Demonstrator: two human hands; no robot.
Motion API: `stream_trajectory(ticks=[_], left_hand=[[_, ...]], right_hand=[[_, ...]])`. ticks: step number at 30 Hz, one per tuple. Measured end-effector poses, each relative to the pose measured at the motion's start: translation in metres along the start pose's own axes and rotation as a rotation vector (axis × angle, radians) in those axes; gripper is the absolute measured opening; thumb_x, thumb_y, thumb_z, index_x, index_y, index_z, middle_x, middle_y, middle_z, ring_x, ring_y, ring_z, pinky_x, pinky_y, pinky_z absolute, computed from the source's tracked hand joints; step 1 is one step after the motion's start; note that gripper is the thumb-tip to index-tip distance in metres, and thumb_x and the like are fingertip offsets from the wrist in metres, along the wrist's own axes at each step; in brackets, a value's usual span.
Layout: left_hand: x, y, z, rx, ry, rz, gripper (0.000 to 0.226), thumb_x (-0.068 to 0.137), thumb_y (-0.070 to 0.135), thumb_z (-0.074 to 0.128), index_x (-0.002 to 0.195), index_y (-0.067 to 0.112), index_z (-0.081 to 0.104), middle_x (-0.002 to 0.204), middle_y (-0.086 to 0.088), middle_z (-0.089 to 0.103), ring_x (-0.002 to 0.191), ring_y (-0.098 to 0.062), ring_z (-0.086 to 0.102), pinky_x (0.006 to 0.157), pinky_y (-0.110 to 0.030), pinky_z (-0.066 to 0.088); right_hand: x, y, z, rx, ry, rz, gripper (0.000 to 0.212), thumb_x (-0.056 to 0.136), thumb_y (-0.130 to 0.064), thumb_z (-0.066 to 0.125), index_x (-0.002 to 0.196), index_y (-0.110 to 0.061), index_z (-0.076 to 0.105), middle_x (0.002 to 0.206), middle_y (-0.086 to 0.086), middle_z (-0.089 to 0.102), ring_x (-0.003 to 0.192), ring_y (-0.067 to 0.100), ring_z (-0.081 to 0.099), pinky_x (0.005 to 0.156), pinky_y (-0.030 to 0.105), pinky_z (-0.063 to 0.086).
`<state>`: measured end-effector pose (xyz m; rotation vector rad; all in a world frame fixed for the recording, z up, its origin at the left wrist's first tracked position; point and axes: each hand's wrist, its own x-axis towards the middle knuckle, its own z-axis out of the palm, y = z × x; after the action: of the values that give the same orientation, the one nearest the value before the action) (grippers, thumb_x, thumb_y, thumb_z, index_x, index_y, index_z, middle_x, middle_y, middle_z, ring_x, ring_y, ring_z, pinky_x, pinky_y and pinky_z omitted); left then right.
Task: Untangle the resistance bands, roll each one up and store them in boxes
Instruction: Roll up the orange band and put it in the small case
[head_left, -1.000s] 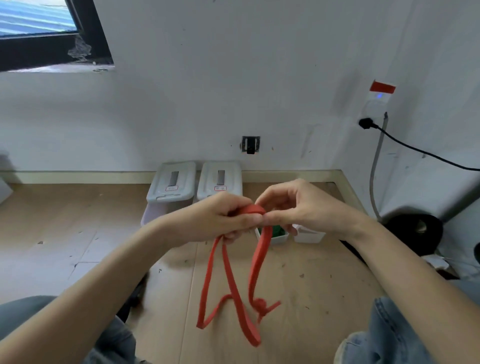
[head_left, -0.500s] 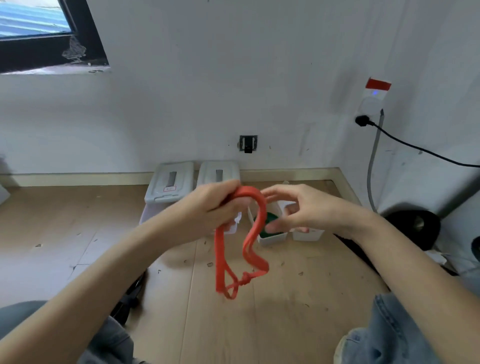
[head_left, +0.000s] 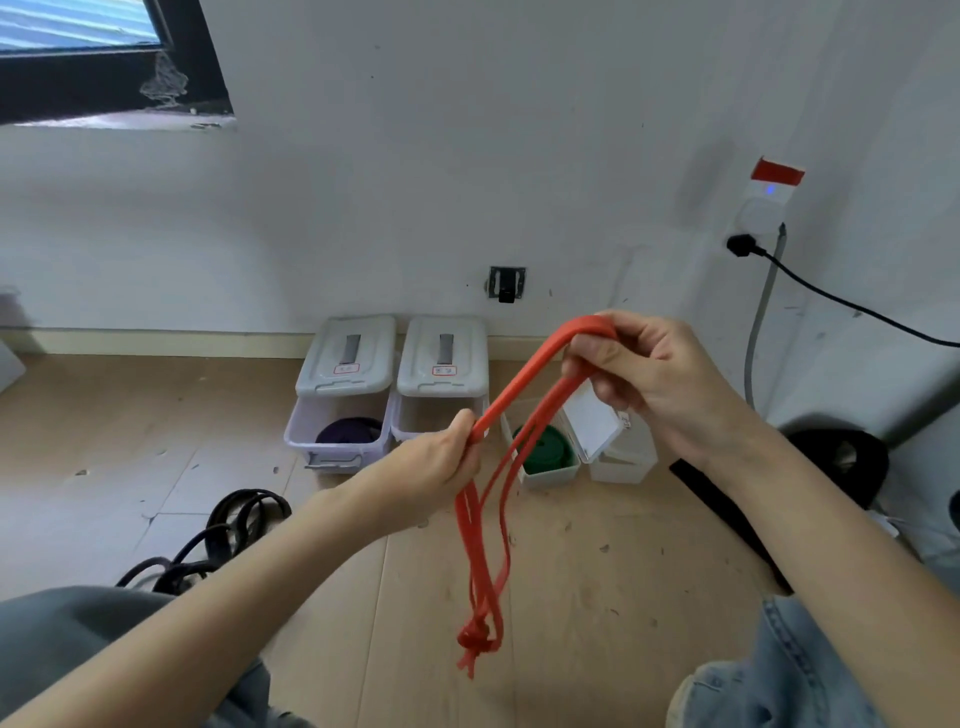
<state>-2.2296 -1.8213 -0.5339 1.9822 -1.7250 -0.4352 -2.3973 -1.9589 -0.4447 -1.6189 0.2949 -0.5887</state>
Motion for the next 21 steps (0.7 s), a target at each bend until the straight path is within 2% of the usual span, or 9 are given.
stream_trajectory(ticks=[3,6,8,11,13,15,18,20,21], left_hand=[[-0.001,0.007,-0.012,-0.098,0.070,-0.007,0.020,0.099,0.022,0.035,0.079,0.021,0.038,0.065,0.005,0.054,0.051,-0.007,0.050,0.051,-0.012,0.040],[-0.001,0.023,-0.038,-0.335,0.303,0.021,0.025,0.098,0.025,0.034,0.083,0.011,0.049,0.069,0.003,0.065,0.065,0.000,0.062,0.057,-0.010,0.045],[-0.001,0.037,-0.048,-0.372,0.344,0.111,0.028,0.095,0.033,0.032,0.079,0.013,0.045,0.069,0.008,0.067,0.063,-0.004,0.062,0.060,-0.015,0.047],[0.002,0.048,-0.044,-0.235,0.281,0.156,0.024,0.096,0.030,0.038,0.073,0.027,0.036,0.055,0.004,0.055,0.050,-0.008,0.053,0.050,-0.021,0.045],[0.005,0.045,-0.039,-0.159,0.240,0.164,0.026,0.097,0.024,0.041,0.073,0.030,0.034,0.061,-0.002,0.054,0.053,-0.012,0.052,0.049,-0.023,0.041],[0.008,0.032,-0.033,-0.131,0.187,0.142,0.027,0.097,0.021,0.043,0.074,0.031,0.034,0.063,0.000,0.052,0.055,-0.009,0.051,0.050,-0.020,0.041],[0.001,-0.002,-0.017,0.077,-0.008,-0.051,0.020,0.097,0.018,0.041,0.078,0.022,0.039,0.070,0.004,0.050,0.061,-0.007,0.051,0.056,-0.016,0.038],[-0.005,-0.022,-0.004,0.202,-0.145,-0.183,0.015,0.099,0.019,0.037,0.091,0.009,0.045,0.083,-0.009,0.058,0.077,-0.026,0.058,0.067,-0.029,0.043],[-0.007,-0.026,-0.003,0.226,-0.164,-0.229,0.017,0.100,0.020,0.035,0.094,0.007,0.044,0.087,-0.013,0.060,0.081,-0.031,0.058,0.070,-0.034,0.043]], right_hand=[[0.000,-0.003,-0.007,0.008,-0.024,0.030,0.011,0.082,-0.024,0.062,0.080,-0.022,0.072,0.071,0.003,0.069,0.046,0.005,0.049,0.043,0.013,0.037],[-0.003,-0.006,-0.014,-0.396,-0.172,0.190,0.001,0.081,-0.020,0.070,0.080,-0.020,0.069,0.082,0.006,0.072,0.047,0.002,0.051,0.042,0.010,0.035],[-0.004,-0.004,-0.010,-0.497,-0.210,0.251,0.019,0.073,-0.021,0.077,0.089,-0.021,0.068,0.095,0.000,0.072,0.050,-0.004,0.056,0.043,0.005,0.036],[-0.003,-0.002,0.003,-0.359,-0.284,0.239,0.033,0.068,-0.030,0.079,0.097,-0.019,0.066,0.098,-0.001,0.071,0.050,0.004,0.054,0.046,0.013,0.041],[-0.003,0.000,0.011,-0.377,-0.265,0.212,0.018,0.078,-0.019,0.074,0.091,-0.012,0.065,0.083,0.006,0.071,0.052,0.012,0.056,0.047,0.021,0.045],[-0.002,0.002,0.013,-0.427,-0.182,0.154,0.006,0.085,-0.013,0.066,0.088,-0.010,0.063,0.070,0.004,0.066,0.053,0.013,0.058,0.050,0.022,0.047],[0.003,0.005,0.005,-0.523,0.002,0.085,0.002,0.089,-0.012,0.060,0.089,-0.010,0.061,0.070,0.004,0.062,0.050,0.002,0.057,0.048,0.011,0.042],[0.007,0.007,-0.008,-0.633,0.147,0.096,0.006,0.091,-0.015,0.058,0.091,-0.010,0.062,0.072,0.005,0.063,0.050,0.002,0.055,0.048,0.010,0.042],[0.007,0.008,-0.015,-0.705,0.159,0.133,0.009,0.092,-0.017,0.057,0.093,-0.010,0.062,0.073,0.005,0.063,0.051,0.002,0.055,0.048,0.011,0.042]])
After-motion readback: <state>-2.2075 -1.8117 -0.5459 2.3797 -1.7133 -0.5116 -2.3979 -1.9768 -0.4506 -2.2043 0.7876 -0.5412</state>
